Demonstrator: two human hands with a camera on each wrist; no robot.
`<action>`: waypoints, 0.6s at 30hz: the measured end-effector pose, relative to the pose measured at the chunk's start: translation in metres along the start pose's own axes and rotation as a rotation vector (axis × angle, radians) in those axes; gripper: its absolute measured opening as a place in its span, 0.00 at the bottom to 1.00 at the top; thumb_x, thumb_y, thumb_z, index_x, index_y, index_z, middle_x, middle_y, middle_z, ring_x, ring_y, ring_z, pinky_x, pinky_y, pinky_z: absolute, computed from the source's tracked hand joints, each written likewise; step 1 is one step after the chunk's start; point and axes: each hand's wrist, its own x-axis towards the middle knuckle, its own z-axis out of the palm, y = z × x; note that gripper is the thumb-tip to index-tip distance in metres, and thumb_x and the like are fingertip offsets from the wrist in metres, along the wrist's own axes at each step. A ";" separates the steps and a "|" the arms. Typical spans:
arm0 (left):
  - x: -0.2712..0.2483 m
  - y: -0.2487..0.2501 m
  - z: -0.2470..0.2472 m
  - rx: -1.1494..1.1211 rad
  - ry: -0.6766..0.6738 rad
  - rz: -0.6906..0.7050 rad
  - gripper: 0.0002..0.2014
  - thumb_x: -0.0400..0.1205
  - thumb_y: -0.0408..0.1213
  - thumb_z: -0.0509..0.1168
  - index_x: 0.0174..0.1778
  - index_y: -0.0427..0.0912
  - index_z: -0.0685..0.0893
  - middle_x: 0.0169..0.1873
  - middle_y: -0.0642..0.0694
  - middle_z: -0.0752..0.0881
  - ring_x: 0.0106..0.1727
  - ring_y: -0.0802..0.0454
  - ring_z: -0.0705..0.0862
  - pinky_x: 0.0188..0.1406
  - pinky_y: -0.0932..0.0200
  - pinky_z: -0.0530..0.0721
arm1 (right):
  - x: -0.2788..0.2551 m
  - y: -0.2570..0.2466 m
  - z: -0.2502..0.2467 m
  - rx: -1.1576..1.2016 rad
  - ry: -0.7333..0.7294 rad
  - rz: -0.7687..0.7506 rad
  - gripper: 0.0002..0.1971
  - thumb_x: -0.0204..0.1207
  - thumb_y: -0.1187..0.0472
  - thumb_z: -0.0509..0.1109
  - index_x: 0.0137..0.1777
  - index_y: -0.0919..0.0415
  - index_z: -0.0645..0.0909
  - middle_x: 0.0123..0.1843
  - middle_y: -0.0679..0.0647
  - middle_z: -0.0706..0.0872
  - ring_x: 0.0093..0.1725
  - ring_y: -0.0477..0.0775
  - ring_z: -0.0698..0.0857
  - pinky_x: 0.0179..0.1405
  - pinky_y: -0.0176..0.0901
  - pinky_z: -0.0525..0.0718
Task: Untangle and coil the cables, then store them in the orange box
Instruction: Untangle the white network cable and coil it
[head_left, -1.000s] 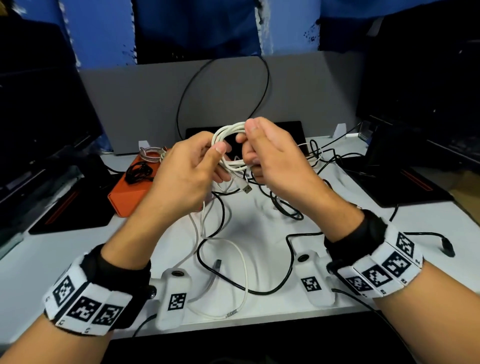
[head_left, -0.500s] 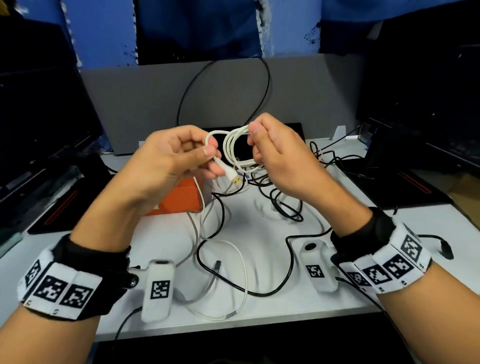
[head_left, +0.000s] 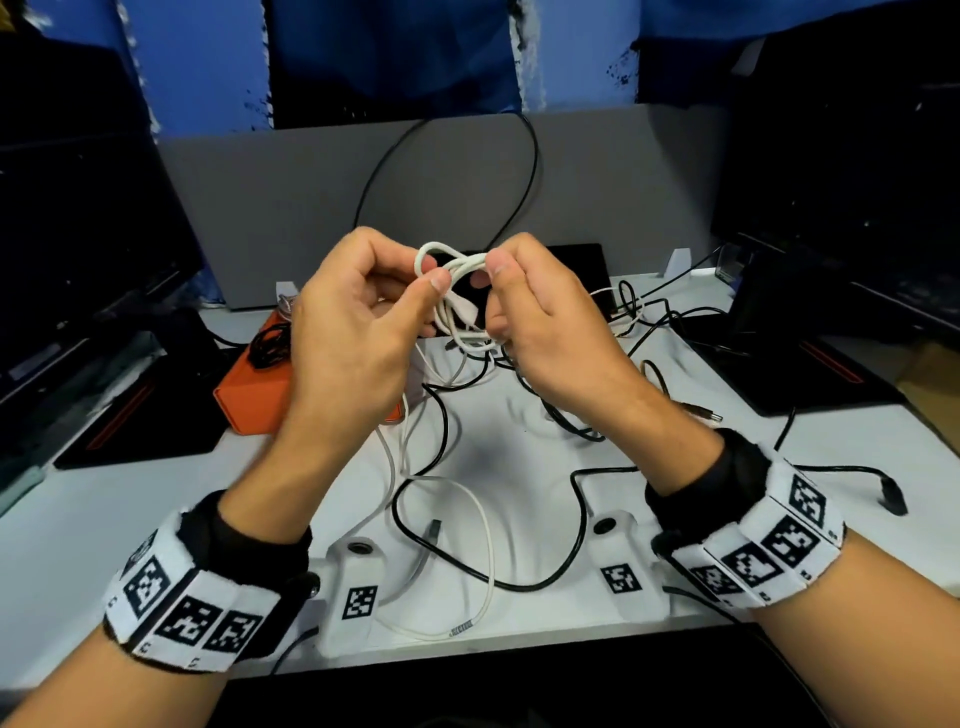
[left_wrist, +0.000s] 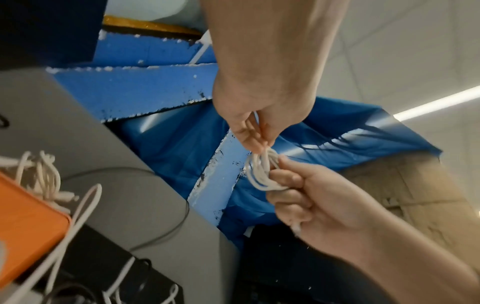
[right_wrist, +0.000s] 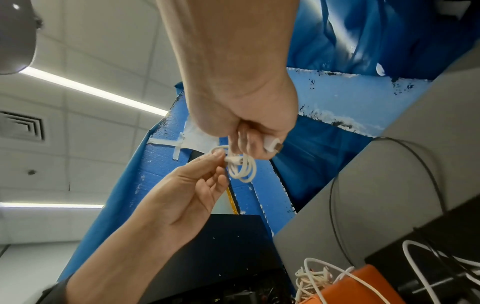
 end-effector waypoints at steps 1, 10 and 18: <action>-0.001 0.001 0.000 -0.013 0.032 0.019 0.06 0.83 0.33 0.74 0.45 0.47 0.83 0.40 0.43 0.90 0.38 0.51 0.90 0.40 0.59 0.88 | -0.001 -0.002 0.002 0.012 0.002 -0.008 0.14 0.94 0.52 0.54 0.53 0.57 0.78 0.31 0.44 0.78 0.30 0.41 0.75 0.34 0.39 0.75; -0.011 0.004 0.008 0.013 0.194 0.108 0.07 0.85 0.36 0.74 0.46 0.50 0.83 0.48 0.34 0.89 0.45 0.49 0.93 0.48 0.51 0.91 | -0.007 -0.017 -0.007 -0.303 -0.020 -0.119 0.14 0.94 0.48 0.50 0.58 0.57 0.71 0.29 0.46 0.76 0.29 0.50 0.78 0.29 0.51 0.70; -0.006 0.004 0.008 -0.098 0.083 -0.118 0.08 0.83 0.30 0.74 0.43 0.43 0.81 0.38 0.44 0.93 0.43 0.48 0.94 0.47 0.51 0.92 | -0.003 -0.010 -0.005 -0.178 0.007 -0.054 0.15 0.93 0.49 0.53 0.55 0.59 0.74 0.33 0.50 0.80 0.32 0.53 0.79 0.32 0.55 0.76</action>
